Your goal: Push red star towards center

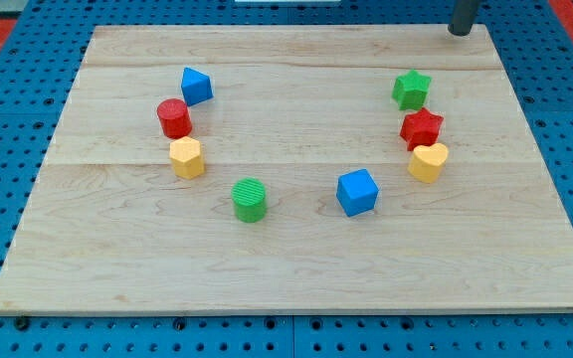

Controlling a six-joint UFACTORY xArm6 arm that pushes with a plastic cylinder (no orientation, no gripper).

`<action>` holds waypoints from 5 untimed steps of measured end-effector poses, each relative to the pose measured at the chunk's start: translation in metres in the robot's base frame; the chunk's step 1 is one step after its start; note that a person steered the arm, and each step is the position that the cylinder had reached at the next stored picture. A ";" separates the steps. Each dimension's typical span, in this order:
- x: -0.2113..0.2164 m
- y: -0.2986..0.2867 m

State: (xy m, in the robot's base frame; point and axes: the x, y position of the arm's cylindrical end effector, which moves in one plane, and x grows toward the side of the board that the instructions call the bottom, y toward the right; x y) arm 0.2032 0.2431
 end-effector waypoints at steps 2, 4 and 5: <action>0.021 0.087; 0.197 0.078; 0.263 0.058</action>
State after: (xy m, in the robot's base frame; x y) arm 0.4661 0.3014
